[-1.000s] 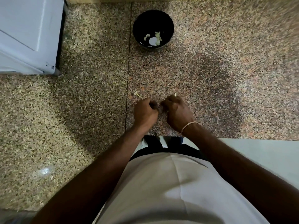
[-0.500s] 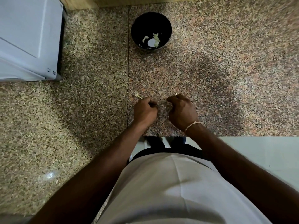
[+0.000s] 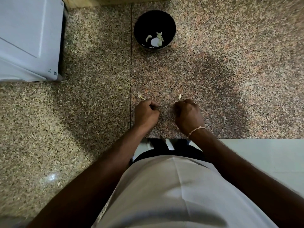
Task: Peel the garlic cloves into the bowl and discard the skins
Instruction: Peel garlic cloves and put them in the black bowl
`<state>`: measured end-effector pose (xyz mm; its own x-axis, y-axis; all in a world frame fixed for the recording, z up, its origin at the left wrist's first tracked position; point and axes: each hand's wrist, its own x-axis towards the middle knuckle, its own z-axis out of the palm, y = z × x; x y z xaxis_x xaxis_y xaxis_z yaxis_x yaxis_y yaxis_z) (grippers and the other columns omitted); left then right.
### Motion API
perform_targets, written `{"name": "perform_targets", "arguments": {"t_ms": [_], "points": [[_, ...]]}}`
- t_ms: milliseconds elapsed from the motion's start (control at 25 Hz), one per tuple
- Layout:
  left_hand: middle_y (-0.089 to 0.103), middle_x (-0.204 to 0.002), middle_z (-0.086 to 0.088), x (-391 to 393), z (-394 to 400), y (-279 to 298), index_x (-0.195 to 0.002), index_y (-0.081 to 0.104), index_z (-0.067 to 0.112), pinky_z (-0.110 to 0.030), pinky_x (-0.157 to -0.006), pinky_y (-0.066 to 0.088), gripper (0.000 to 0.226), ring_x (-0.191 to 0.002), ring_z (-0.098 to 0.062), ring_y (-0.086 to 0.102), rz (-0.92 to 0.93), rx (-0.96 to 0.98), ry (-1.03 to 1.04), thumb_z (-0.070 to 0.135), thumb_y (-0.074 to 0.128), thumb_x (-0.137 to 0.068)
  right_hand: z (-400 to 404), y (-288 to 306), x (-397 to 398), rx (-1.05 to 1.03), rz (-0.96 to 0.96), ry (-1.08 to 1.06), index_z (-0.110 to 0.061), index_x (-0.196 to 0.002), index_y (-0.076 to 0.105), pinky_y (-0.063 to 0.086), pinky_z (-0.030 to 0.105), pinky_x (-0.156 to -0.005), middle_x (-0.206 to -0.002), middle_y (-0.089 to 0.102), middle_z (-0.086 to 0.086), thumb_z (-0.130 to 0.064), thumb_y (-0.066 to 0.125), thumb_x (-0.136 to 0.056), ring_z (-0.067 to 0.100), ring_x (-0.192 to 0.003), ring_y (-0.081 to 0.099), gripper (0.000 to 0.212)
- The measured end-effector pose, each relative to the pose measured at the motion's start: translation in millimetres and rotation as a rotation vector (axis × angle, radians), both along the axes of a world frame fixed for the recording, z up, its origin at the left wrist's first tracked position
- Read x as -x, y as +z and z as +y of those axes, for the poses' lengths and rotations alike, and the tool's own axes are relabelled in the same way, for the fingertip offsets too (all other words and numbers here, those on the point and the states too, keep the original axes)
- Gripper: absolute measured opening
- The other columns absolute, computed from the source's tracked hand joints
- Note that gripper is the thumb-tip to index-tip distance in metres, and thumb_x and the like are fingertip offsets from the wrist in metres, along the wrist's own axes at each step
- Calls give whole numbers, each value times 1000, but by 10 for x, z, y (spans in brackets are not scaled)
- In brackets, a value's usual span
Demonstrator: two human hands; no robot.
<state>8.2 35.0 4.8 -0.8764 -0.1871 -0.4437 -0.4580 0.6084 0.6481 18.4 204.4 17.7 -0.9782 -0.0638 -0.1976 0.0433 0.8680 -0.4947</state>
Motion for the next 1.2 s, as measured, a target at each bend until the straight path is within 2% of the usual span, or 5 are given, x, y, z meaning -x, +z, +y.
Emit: {"name": "perform_targets", "arguments": {"t_ms": [240, 360, 560, 800, 1200], "points": [[65, -88, 24, 33, -74, -2, -88, 70, 36, -24, -79, 60, 34, -88, 1, 67, -62, -74, -17, 2, 69, -92, -247, 26, 60, 101, 27, 42, -6, -110, 75, 58, 37, -73, -103, 66, 14, 5, 59, -93, 30, -83, 66, 26], [69, -93, 18, 0, -85, -32, -99, 75, 27, -24, -82, 59, 24, -91, -2, 68, -45, -86, -7, 4, 71, -92, -83, 10, 25, 84, 22, -36, -7, -120, 73, 54, 29, -81, -111, 66, 14, 0, 65, -90, 29, -90, 66, 32], [71, -91, 14, -3, -39, -62, -94, 73, 23, -16, -61, 49, 18, -80, 1, 65, -32, -51, -28, 6, 70, -91, -154, -30, -80, 57, 21, -44, -7, -103, 74, 56, 37, -73, -99, 64, 12, -9, 61, -96, 28, -81, 62, 14], [69, -90, 16, 18, -59, -59, -102, 75, 24, -25, -74, 59, 24, -85, -2, 68, -40, -71, -13, 3, 71, -90, -246, -33, 97, 79, 32, -59, -11, -109, 74, 59, 40, -77, -104, 65, 10, -3, 65, -90, 28, -89, 64, 22], [74, -89, 6, 0, -61, -55, -93, 71, 21, -28, -67, 62, 14, -81, -11, 72, -46, -184, 148, 9, 77, -87, -369, 26, 13, -180, 37, 377, -16, -126, 69, 57, 39, -84, -123, 59, 4, -25, 47, -106, 22, -115, 48, 30]]}}
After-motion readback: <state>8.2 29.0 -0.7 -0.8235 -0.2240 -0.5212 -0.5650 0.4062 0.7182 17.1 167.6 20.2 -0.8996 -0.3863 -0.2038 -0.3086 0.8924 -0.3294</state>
